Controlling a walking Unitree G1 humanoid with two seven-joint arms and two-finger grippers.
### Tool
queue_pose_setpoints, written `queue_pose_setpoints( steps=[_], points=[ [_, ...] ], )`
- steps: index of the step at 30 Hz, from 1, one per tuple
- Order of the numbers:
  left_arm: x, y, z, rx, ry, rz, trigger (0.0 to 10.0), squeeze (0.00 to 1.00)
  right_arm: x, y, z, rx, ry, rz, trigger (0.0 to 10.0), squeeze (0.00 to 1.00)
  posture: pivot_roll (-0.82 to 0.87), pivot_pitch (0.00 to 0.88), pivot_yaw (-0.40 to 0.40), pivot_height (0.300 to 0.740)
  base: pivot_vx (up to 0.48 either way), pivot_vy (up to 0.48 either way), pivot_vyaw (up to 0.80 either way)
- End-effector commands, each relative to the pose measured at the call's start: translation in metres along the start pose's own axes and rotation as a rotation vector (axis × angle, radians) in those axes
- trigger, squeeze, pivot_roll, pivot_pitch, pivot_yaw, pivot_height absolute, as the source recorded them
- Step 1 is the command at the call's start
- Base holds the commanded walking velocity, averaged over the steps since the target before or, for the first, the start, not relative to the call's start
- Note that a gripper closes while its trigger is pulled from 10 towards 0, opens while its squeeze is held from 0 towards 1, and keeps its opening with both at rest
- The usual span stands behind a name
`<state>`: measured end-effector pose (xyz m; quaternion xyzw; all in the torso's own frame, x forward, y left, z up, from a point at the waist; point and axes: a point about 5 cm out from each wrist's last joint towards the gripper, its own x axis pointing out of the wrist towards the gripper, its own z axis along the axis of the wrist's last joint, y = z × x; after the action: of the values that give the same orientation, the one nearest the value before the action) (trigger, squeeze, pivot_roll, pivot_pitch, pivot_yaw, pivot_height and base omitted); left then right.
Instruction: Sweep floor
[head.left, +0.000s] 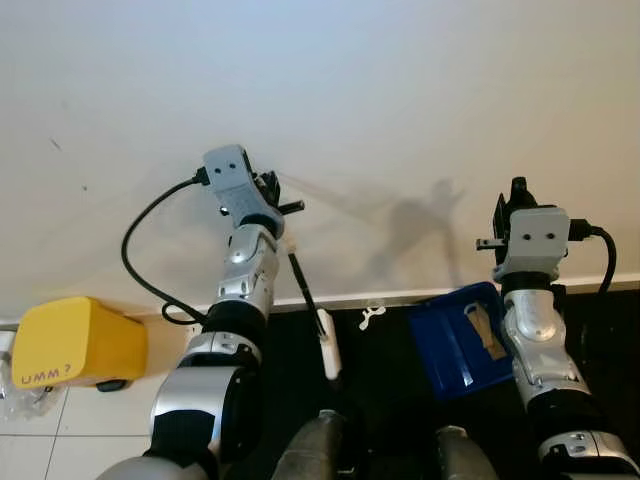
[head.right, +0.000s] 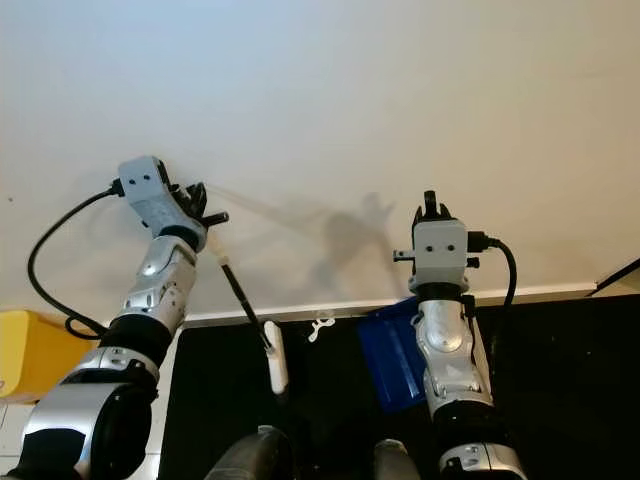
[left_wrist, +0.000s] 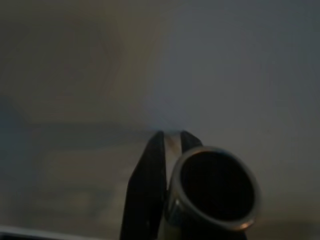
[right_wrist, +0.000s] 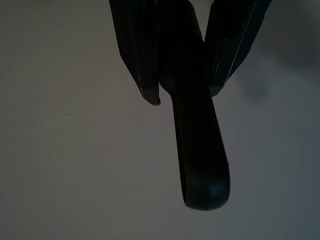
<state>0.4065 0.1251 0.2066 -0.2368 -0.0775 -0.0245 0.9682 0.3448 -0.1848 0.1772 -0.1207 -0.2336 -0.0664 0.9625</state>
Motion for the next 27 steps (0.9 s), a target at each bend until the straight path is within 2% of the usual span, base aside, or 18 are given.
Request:
queue_pose_setpoints(
  steps=[1,6,7,8,9,16,21,27],
  points=[
    [-0.002,-0.013,-0.017,-0.114,0.063,-0.020,10.0,0.35,-0.012,0.021,-0.007,0.070,0.045,0.041,10.0,0.00,0.02,0.471,0.218,0.740,0.000,0.000,0.00],
    [0.000,-0.037,-0.019,-0.222,0.071,-0.082,10.0,0.36,-0.015,0.022,-0.008,0.072,0.048,0.041,10.0,0.00,0.01,0.471,0.220,0.740,0.000,0.000,0.00],
    [0.000,-0.037,-0.019,-0.222,0.071,-0.082,10.0,0.36,-0.015,0.022,-0.008,0.072,0.048,0.041,10.0,0.00,0.01,0.471,0.220,0.740,0.000,0.000,0.00],
    [0.000,-0.049,-0.020,-0.274,0.085,-0.130,10.0,0.36,-0.016,0.022,-0.009,0.073,0.051,0.039,10.0,0.00,0.02,0.469,0.223,0.740,0.000,0.000,0.00],
    [0.000,-0.055,-0.021,-0.300,0.092,-0.158,10.0,0.36,-0.016,0.022,-0.009,0.074,0.052,0.038,10.0,0.00,0.02,0.465,0.225,0.740,0.000,0.000,0.00],
    [-0.003,-0.080,-0.025,-0.435,0.131,-0.300,10.0,0.36,-0.016,0.023,-0.010,0.079,0.059,0.027,10.0,0.00,0.03,0.457,0.232,0.740,0.000,0.000,0.00],
    [-0.003,-0.088,-0.026,-0.474,0.139,-0.325,10.0,0.37,-0.016,0.024,-0.010,0.083,0.061,0.023,10.0,0.00,0.03,0.457,0.232,0.740,0.000,0.000,0.00],
    [-0.004,-0.097,-0.020,-0.506,0.147,-0.420,10.0,0.37,-0.017,0.024,-0.011,0.086,0.067,0.016,10.0,0.00,0.05,0.446,0.236,0.740,0.000,0.000,0.00]
  ],
)
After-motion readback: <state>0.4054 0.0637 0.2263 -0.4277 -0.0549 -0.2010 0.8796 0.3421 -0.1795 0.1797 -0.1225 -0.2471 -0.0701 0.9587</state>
